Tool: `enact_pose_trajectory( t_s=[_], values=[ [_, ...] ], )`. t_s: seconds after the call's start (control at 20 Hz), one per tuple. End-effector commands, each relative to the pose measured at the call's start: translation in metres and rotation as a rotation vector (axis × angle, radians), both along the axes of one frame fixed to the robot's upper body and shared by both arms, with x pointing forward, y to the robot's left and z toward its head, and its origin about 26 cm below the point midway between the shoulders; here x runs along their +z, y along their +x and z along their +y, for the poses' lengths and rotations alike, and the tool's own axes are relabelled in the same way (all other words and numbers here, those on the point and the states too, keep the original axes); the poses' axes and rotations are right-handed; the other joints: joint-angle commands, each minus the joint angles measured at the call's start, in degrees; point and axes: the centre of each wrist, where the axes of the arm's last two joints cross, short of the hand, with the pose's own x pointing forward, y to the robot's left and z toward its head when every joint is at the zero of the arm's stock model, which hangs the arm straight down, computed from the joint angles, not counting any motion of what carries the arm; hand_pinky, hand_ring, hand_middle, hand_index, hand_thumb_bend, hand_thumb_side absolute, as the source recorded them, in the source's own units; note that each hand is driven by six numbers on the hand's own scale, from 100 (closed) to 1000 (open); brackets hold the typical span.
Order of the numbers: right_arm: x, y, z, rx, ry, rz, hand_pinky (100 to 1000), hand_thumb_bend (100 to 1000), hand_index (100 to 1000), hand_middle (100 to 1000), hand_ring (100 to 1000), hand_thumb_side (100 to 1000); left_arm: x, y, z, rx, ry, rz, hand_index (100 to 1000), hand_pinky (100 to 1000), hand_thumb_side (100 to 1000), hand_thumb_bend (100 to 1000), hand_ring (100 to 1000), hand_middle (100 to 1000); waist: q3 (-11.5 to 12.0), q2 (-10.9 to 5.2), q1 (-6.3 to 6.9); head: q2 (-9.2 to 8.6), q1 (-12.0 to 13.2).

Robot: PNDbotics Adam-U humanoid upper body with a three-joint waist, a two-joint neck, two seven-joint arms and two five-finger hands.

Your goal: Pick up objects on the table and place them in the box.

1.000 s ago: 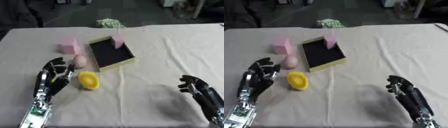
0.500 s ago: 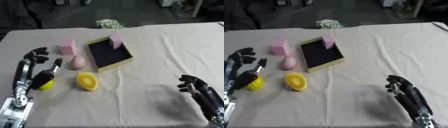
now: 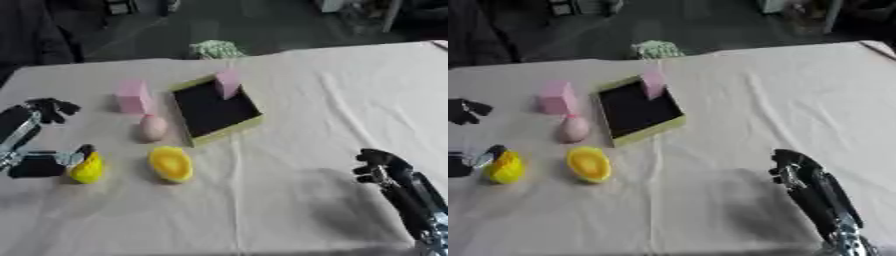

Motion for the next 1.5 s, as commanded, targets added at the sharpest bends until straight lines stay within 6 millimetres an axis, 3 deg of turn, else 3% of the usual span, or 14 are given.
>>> enact_pose_trajectory(
  t_s=[0.05, 0.35, 0.8, 0.95, 1.0, 1.05, 1.1, 1.2, 1.5],
  values=[
    [0.007, 0.001, -0.003, 0.006, -0.021, -0.023, 676, 100, 799, 725, 682, 633, 0.002, 0.009, 0.014, 0.016, 0.102, 0.093, 868, 779, 265, 378, 735, 750, -0.21, -0.64, -0.07, 0.27, -0.34],
    [0.006, 0.0, -0.004, 0.003, -0.021, -0.02, 677, 100, 798, 725, 682, 639, -0.026, 0.026, 0.026, 0.035, 0.111, 0.235, 875, 782, 239, 377, 740, 757, -0.65, -0.68, -0.25, 0.27, -0.36],
    [0.006, 0.001, -0.003, 0.008, -0.018, -0.018, 677, 100, 798, 725, 682, 637, -0.049, 0.038, 0.026, 0.073, 0.133, 0.2, 868, 777, 223, 360, 735, 755, -0.75, -0.57, -0.6, 0.27, -0.32],
    [0.006, 0.001, -0.003, 0.009, -0.017, -0.019, 677, 100, 798, 725, 682, 635, -0.056, 0.041, 0.023, 0.062, 0.122, 0.191, 834, 756, 183, 303, 704, 724, -0.77, -0.56, -0.65, 0.27, -0.27],
    [0.006, 0.001, -0.002, 0.009, -0.017, -0.019, 677, 100, 798, 725, 682, 635, -0.056, 0.041, 0.022, 0.056, 0.116, 0.172, 775, 716, 135, 200, 641, 645, -0.76, -0.56, -0.67, 0.27, -0.3],
    [0.006, 0.001, -0.002, 0.01, -0.017, -0.019, 677, 100, 798, 725, 682, 635, -0.055, 0.042, 0.02, 0.049, 0.11, 0.151, 762, 706, 129, 166, 625, 627, -0.77, -0.57, -0.68, 0.27, -0.34],
    [0.006, 0.001, -0.002, 0.01, -0.017, -0.019, 677, 100, 798, 725, 682, 634, -0.052, 0.042, 0.018, 0.042, 0.105, 0.116, 705, 667, 112, 100, 565, 557, -0.76, -0.59, -0.69, 0.27, -0.37],
    [0.006, 0.001, -0.002, 0.009, -0.018, -0.019, 677, 100, 798, 725, 682, 631, -0.042, 0.043, 0.012, 0.024, 0.097, 0.049, 669, 649, 118, 100, 529, 516, -0.72, -0.63, -0.68, 0.27, -0.45],
    [0.006, 0.001, -0.002, 0.017, -0.02, -0.016, 677, 100, 798, 725, 682, 625, 0.022, 0.055, -0.013, -0.082, 0.082, -0.154, 653, 656, 130, 106, 517, 498, -0.6, -0.93, -0.66, 0.27, -0.52]
  ],
)
